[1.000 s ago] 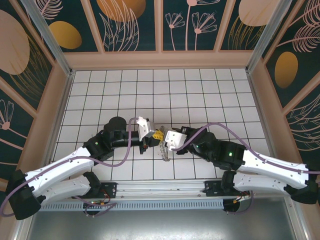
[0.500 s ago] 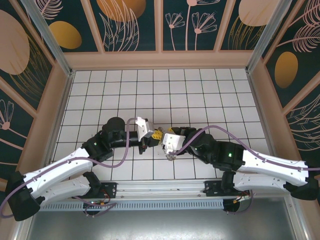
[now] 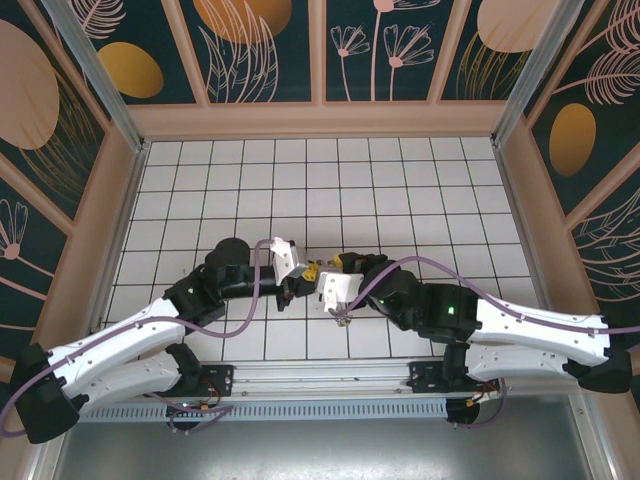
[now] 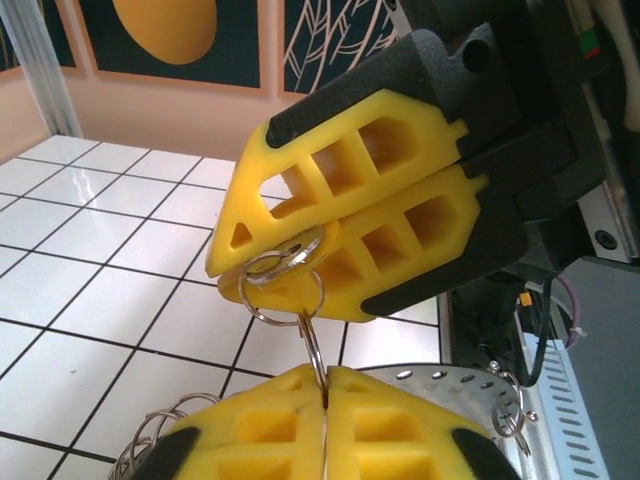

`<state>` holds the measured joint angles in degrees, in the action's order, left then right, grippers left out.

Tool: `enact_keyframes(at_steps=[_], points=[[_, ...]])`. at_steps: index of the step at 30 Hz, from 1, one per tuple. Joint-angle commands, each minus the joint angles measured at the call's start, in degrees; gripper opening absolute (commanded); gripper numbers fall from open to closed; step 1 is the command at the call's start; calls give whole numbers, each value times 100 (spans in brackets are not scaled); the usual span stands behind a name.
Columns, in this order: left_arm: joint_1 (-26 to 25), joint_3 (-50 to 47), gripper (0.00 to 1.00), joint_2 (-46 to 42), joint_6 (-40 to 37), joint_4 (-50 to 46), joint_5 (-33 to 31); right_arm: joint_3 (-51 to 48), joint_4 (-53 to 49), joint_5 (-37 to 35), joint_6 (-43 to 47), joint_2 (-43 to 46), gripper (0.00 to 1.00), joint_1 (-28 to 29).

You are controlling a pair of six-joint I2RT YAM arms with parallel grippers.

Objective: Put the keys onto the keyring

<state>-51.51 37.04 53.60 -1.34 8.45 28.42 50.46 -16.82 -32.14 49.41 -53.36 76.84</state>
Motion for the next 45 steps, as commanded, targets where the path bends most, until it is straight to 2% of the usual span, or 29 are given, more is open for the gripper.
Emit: enact_keyframes(at_steps=[1, 3, 7, 8, 9, 10, 16, 28, 33, 38, 45], points=[[-46, -162, 28, -133, 108, 200, -131, 363, 529, -203, 23, 19, 0, 32], [-48, -276, 40, -182, 232, 319, -428, 417, 480, -106, -78, 36, 0, 3], [-48, -684, 55, -333, 714, 818, -1189, 529, 313, 361, -377, 58, 0, -323], [-44, -776, 84, -378, 815, 904, -1319, 535, 294, 486, -450, 54, 0, -448], [-47, -829, 96, -430, 878, 944, -1438, 540, 278, 633, -527, 45, 0, -584], [-50, -900, 98, -506, 933, 972, -1589, 561, 248, 820, -637, 44, 0, -737], [-50, -1296, 98, -1093, 1043, 910, -2562, 930, -107, 1794, -1356, -519, 0, -1878], [-46, -1924, 99, -1700, 1400, 1041, -3737, 2447, -450, 2490, -2317, -2938, 0, -3211], [-52, -2192, 99, -1809, 1679, 1366, -3803, 3515, -299, 3025, -2630, -4122, 0, -3735], [-44, -2240, 98, -1905, 1625, 1235, -4004, 4658, -297, 3543, -2752, -5432, 0, -4124], [-49, -2306, 99, -1959, 1574, 1229, -4112, 6179, -522, 3993, -2919, -6836, 0, -4395]])
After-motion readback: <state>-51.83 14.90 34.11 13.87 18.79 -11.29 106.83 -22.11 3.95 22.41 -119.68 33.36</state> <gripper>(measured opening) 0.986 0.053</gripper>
